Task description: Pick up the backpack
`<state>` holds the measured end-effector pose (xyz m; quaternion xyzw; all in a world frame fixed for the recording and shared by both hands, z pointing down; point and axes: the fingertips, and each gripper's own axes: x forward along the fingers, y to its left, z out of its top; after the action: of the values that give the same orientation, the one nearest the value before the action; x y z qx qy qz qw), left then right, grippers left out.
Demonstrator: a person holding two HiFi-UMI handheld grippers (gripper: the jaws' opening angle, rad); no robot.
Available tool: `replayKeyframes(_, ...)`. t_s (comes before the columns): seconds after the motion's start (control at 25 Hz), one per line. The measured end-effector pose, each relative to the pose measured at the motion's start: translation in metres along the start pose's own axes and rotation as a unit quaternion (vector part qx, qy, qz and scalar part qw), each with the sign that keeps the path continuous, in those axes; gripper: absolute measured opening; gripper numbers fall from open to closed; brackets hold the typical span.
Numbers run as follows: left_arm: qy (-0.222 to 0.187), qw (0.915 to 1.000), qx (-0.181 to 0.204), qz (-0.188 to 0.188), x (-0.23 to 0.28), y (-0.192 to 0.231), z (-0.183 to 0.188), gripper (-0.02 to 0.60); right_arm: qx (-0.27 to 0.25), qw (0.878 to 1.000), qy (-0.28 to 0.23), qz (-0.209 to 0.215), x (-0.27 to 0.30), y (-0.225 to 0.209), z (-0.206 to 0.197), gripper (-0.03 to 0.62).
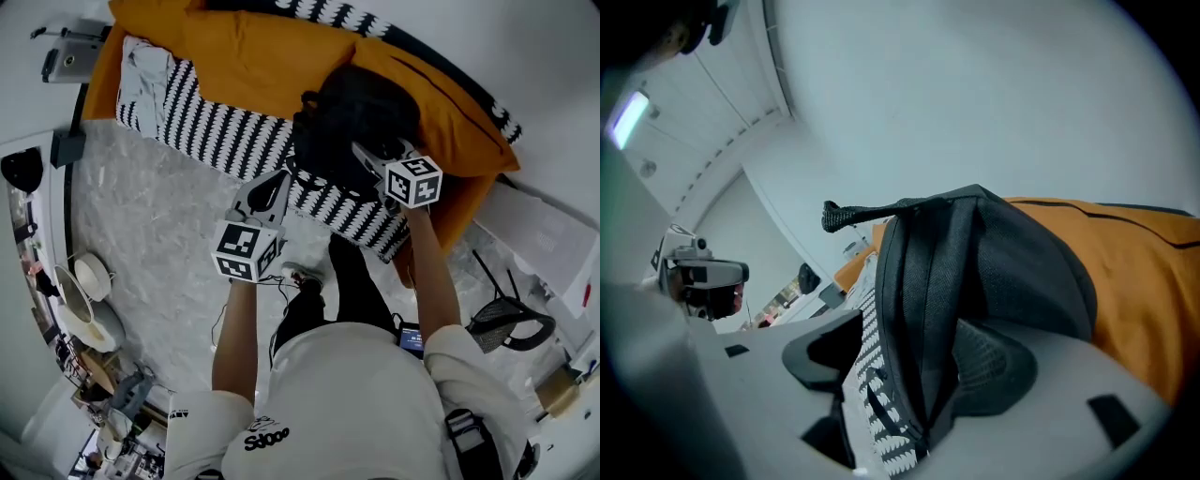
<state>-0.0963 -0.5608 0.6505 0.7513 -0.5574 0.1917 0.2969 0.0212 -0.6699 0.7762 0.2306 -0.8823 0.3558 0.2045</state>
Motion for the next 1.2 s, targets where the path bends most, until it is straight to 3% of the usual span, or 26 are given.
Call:
replayKeyframes(0.4,0.009,0.9999,-0.007,-0.003,0.019,0.014,-0.004,0.021,-0.017,0.997,0.02,0.079,0.022,0.003,-0.002,0.282)
replayKeyframes(0.6,0.011,0.9999,-0.01,0.001,0.022,0.023,-0.005,0.021,-0.029,0.996,0.03,0.084,0.045,0.015,-0.005,0.282)
replayKeyframes(0.84,0.009,0.9997,-0.02,0.006,0.018,0.033,-0.01,0.021,0.001,0.998,0.017,0.059,0.067,0.014,-0.005,0.282)
replayKeyframes(1.2,0.002,0.9997,-0.023,0.007,-0.008,0.043,-0.022,0.021,-0.002,0.999,0.011,0.049,0.058,0.03,-0.009,0.124)
